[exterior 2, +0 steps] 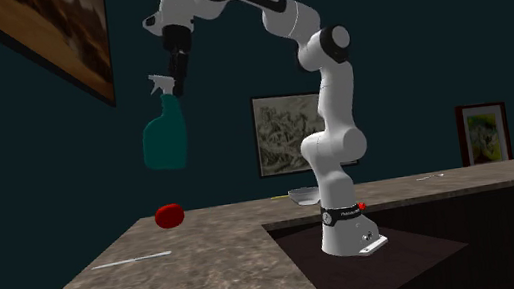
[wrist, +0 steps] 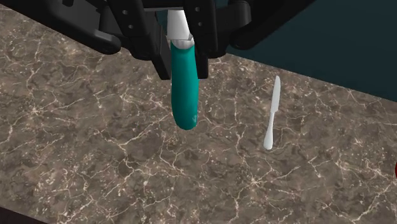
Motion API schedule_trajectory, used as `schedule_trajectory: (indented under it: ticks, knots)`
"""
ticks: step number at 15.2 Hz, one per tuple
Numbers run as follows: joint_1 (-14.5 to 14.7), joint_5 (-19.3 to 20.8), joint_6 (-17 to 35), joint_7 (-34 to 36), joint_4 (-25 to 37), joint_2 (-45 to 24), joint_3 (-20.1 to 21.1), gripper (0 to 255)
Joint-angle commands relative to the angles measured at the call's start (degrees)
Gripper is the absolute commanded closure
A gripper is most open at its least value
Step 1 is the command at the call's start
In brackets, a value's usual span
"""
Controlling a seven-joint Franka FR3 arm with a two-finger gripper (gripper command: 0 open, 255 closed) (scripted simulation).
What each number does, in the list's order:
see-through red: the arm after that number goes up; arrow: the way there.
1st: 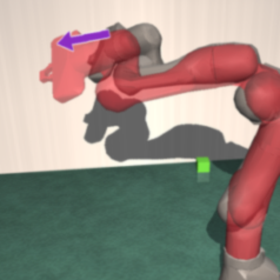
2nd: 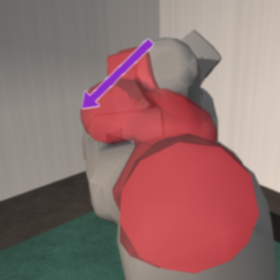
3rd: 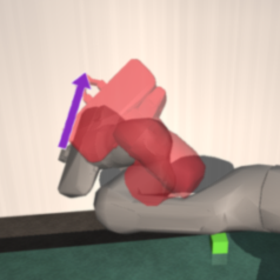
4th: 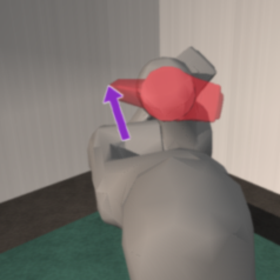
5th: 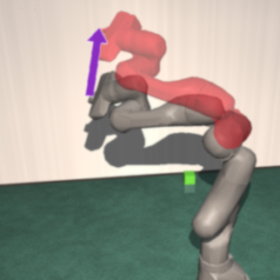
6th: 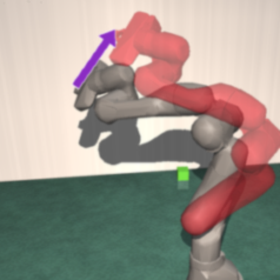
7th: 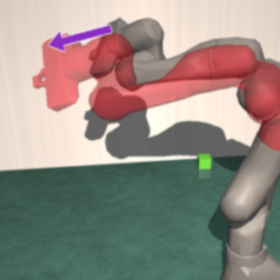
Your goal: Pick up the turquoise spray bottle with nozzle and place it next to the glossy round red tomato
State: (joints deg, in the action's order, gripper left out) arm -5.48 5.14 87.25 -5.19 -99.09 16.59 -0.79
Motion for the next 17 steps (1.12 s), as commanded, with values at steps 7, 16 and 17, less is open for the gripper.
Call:
schedule_trajectory:
  ticks: [7,16,17]
  knots:
    - [-3.86,1.02,4.71,-11.10,-2.83,-0.83,-7.68,255]
    - [-8.19,0.13,9.14,-23.58,0.00,-7.16,-16.09,255]
    - [-8.70,-0.19,9.56,-25.01,0.67,-8.18,-16.99,255]
